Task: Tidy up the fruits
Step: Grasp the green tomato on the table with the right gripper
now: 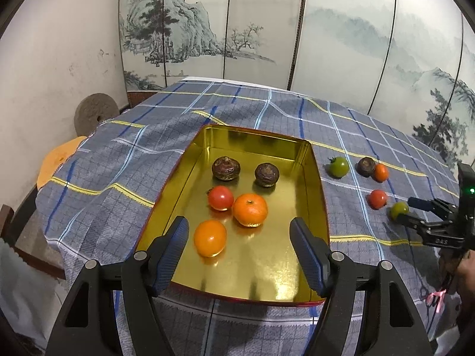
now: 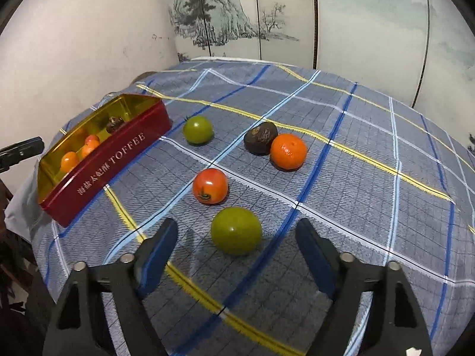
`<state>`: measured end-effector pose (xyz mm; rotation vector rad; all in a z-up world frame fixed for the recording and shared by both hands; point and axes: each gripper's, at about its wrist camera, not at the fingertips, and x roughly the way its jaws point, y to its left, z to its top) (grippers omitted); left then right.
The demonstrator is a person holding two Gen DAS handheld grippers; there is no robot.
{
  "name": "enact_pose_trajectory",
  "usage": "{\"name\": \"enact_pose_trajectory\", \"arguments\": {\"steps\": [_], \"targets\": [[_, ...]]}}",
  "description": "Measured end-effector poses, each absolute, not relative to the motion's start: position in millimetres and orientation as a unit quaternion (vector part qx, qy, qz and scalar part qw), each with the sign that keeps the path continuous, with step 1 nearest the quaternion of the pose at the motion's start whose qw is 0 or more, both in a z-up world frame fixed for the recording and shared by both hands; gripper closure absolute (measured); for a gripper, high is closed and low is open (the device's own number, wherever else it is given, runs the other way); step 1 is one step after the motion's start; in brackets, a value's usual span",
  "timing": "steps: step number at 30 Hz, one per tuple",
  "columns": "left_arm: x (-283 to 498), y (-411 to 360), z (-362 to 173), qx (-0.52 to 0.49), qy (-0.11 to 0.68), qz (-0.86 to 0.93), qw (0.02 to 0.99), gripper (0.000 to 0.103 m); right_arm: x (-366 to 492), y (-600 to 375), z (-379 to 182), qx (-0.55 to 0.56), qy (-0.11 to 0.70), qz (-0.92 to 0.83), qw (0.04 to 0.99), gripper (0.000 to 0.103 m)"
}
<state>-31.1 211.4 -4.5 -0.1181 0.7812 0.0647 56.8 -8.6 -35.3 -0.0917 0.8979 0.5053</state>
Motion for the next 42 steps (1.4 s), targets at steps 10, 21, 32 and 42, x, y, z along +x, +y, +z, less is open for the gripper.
{"name": "enact_pose_trajectory", "arguments": {"steps": [10, 21, 32, 42], "targets": [[-26, 207, -11, -0.066, 0.393, 0.028, 0.917, 0.032, 66, 3, -49, -0.055, 0.446, 0.242, 0.860, 0.070], [-33, 221, -7, -0.084, 0.384, 0.037, 0.919, 0.032, 15, -9, -20, -0.015, 0.410, 0.233, 0.882, 0.070], [-40, 230, -9, -0.079, 0.386, 0.053, 0.918, 0.032, 7, 37, 21, -0.017, 0.379, 0.291, 0.878, 0.069], [-47, 238, -10, -0.070, 0.382, 0.070, 0.919, 0.032, 13, 121, 35, -0.045, 0.368, 0.372, 0.851, 0.069]]}}
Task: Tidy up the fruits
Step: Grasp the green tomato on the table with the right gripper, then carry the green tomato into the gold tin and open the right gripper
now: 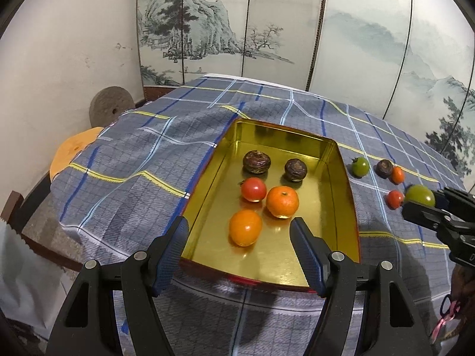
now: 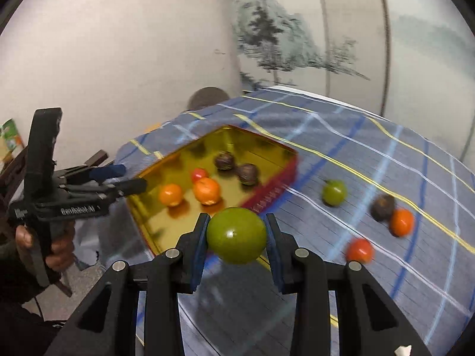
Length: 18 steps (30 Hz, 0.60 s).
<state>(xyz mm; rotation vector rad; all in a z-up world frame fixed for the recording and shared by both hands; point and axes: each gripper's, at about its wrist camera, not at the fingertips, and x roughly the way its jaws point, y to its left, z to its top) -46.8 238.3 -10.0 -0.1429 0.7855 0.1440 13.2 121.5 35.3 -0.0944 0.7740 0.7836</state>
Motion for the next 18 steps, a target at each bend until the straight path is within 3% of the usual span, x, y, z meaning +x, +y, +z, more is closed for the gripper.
{"name": "enact_pose_trajectory", "arguments": {"steps": [18], "targets": [[-56, 263, -19, -0.076, 0.385, 0.103, 0.914, 0.030, 20, 217, 13, -0.082, 0.391, 0.431, 0.809, 0.069]]}}
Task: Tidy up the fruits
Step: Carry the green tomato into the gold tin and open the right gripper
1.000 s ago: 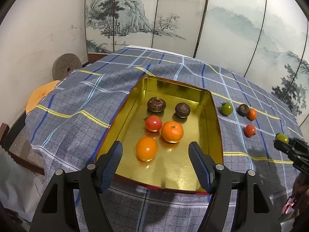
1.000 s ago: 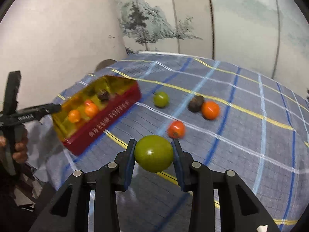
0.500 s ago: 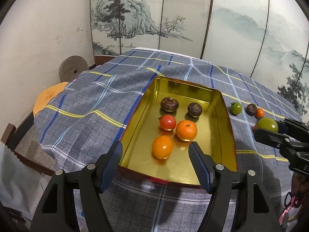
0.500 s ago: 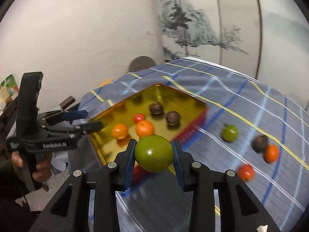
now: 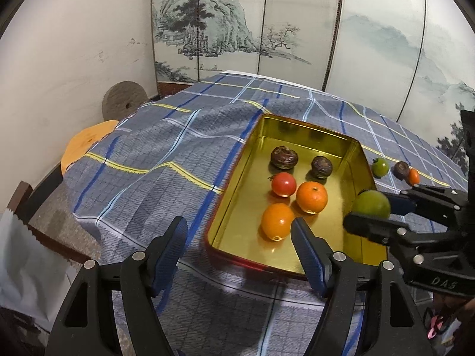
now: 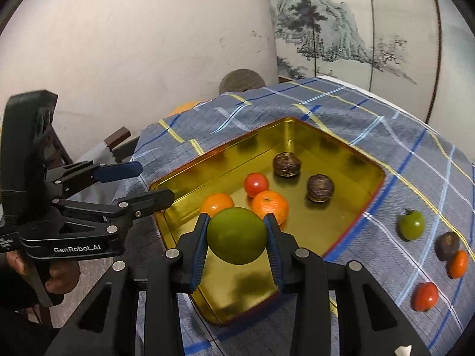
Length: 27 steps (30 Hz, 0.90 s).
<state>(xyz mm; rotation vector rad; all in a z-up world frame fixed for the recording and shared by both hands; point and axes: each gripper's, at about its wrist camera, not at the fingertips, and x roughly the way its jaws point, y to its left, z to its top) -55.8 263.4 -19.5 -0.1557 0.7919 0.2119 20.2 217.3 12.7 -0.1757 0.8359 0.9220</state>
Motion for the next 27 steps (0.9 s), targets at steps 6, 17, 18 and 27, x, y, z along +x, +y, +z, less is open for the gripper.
{"name": "enact_pose_trajectory", "arguments": {"steps": [6, 17, 18, 27], "targets": [[-57, 269, -23, -0.078, 0.387, 0.109, 0.912, 0.029, 24, 227, -1, -0.089, 0.407, 0.431, 0.801, 0.069], [-59, 275, -28, -0.083, 0.391, 0.117, 0.909, 0.026, 25, 236, -16, -0.099, 0.422, 0.426, 0.794, 0.068], [-59, 275, -28, -0.082, 0.391, 0.118, 0.909, 0.026, 26, 237, -17, -0.099, 0.423, 0.426, 0.794, 0.068], [-60, 279, -31, -0.087, 0.394, 0.120, 0.907, 0.025, 28, 239, -16, -0.093, 0.422, 0.425, 0.795, 0.066]]}}
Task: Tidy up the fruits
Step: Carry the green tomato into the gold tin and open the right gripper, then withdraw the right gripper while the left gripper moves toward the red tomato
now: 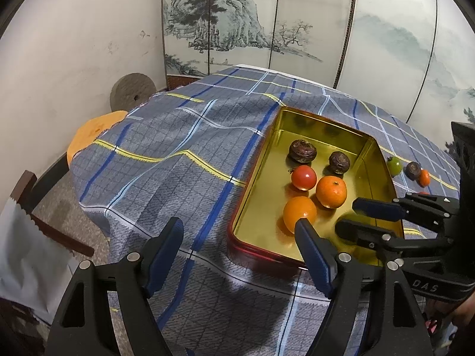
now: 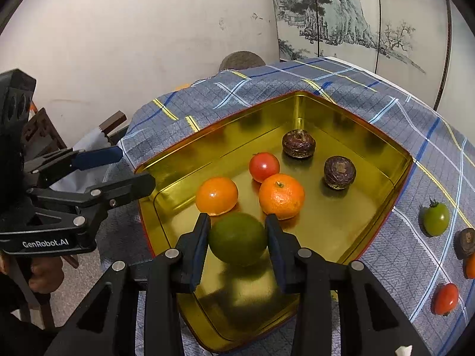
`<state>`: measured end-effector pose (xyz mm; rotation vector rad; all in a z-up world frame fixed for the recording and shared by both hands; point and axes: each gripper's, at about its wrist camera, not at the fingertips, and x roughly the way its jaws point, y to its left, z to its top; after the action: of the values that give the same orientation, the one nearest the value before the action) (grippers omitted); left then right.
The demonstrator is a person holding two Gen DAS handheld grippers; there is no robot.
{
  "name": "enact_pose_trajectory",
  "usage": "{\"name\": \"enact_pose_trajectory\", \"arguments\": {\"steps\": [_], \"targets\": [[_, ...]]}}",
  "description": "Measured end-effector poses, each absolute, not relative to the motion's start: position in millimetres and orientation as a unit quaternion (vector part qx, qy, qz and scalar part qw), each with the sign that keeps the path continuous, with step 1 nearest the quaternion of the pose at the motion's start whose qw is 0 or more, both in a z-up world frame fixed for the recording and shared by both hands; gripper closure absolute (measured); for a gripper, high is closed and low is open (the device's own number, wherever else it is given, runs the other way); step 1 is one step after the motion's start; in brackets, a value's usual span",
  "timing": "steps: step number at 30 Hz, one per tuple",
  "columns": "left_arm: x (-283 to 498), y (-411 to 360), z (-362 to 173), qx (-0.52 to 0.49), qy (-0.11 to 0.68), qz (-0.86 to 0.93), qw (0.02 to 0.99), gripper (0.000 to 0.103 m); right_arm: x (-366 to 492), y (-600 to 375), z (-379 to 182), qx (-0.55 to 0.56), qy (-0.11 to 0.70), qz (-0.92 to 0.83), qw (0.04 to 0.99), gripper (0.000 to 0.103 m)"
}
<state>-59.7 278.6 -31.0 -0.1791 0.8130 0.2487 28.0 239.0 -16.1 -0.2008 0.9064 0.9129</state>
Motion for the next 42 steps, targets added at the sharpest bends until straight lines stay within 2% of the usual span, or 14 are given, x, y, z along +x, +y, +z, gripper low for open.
{"name": "enact_pose_trajectory", "arguments": {"steps": [6, 14, 18, 33, 42], "targets": [[-59, 279, -33, -0.087, 0.398, 0.121, 0.905, 0.025, 29, 233, -7, -0.071, 0.405, 0.429, 0.804, 0.056], [-59, 278, -33, -0.084, 0.399, 0.121, 0.905, 0.025, 26, 194, 2, -0.022, 0.395, 0.407, 0.823, 0.048], [-58, 275, -32, -0.078, 0.399, 0.118, 0.906, 0.025, 25, 149, -2, 0.011, 0.400, 0.372, 0.837, 0.040], [-42, 225, -15, -0.022, 0.397, 0.094, 0.913, 0.025, 32, -74, -30, 0.073, 0.434, 0.131, 0.888, 0.027], [-26, 179, -6, 0.016, 0.397, 0.063, 0.916, 0.025, 37, -152, -41, 0.090, 0.445, 0.038, 0.890, 0.021]]}}
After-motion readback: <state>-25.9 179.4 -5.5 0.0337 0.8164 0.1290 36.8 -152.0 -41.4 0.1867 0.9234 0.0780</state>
